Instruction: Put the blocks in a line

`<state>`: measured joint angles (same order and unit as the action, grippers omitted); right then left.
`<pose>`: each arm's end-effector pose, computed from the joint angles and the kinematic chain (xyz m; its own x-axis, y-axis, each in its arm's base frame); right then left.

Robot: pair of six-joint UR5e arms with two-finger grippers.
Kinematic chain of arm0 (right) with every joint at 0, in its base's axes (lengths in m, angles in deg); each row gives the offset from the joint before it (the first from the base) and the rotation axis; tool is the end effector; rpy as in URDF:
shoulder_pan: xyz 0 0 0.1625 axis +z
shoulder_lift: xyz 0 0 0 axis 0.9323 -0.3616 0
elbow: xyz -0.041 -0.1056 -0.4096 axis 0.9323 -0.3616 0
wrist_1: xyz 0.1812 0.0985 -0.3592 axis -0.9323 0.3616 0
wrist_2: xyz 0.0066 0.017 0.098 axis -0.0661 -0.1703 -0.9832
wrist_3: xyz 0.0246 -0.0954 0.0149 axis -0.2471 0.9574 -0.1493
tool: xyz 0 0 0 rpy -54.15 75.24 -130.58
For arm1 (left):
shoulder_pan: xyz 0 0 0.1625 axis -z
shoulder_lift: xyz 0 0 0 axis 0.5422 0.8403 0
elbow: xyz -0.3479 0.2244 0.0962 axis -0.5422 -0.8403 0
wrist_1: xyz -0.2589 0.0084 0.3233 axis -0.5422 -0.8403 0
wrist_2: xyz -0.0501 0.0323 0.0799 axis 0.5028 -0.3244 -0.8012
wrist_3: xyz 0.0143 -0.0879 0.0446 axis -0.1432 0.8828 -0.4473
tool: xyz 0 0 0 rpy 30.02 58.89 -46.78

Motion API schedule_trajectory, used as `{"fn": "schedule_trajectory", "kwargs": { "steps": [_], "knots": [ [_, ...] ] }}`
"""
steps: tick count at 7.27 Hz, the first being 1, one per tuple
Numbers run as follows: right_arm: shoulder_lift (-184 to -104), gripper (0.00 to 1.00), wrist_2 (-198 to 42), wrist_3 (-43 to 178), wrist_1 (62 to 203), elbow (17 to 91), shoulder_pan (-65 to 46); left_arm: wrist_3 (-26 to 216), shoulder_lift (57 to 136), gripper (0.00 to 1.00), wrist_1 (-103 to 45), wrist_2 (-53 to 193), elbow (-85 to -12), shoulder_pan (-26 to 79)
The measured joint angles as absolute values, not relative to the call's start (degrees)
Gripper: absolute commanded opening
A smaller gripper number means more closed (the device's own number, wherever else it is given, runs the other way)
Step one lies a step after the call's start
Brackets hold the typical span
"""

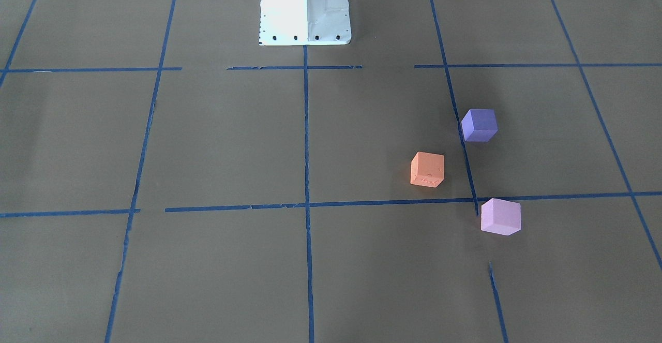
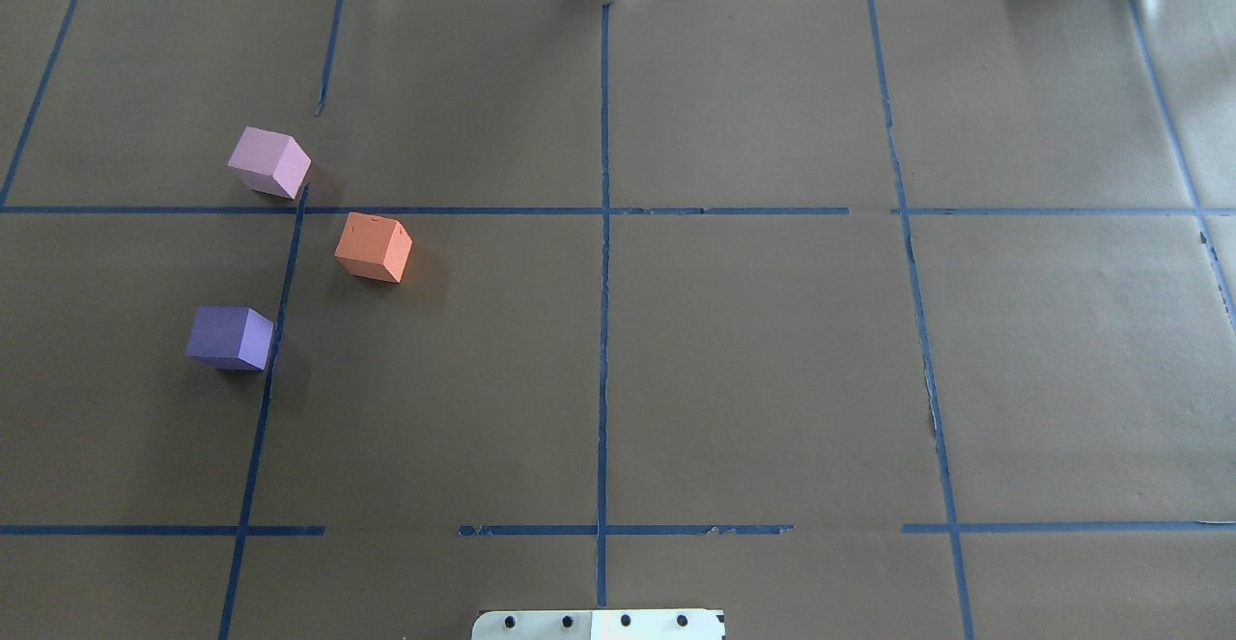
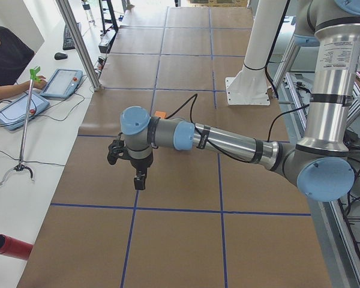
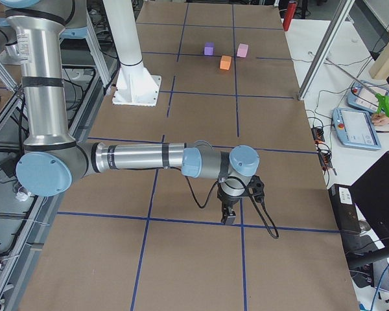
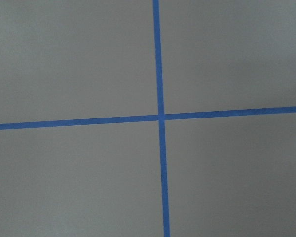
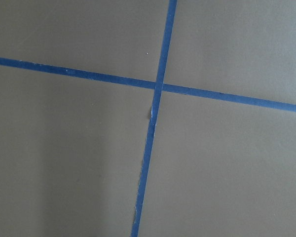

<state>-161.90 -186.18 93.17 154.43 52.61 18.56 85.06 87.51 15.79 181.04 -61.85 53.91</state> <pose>0.0441 -0.5071 0.6391 0.7350 -0.1435 0.6627 0.1643 0.9859 0.0312 -0.0351 -0.5446 0.4762 0.7319 0.0413 -0.6802 0.0030 0.9980 0.0639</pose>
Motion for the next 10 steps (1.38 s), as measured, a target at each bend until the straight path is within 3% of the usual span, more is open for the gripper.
{"fn": "schedule_trajectory", "kwargs": {
  "steps": [3,6,10],
  "knots": [
    [-161.9,1.0,-186.2,93.1,154.4,52.6,18.6,101.6,97.3,1.0,18.3,181.0,-63.2,40.4],
    [-161.9,1.0,-186.2,93.1,154.4,52.6,18.6,116.7,99.1,1.0,5.8,180.1,-60.4,28.8],
    [-161.9,1.0,-186.2,93.2,154.4,52.6,18.6,119.2,103.4,1.0,2.6,176.1,-54.8,20.4]
  ]
}}
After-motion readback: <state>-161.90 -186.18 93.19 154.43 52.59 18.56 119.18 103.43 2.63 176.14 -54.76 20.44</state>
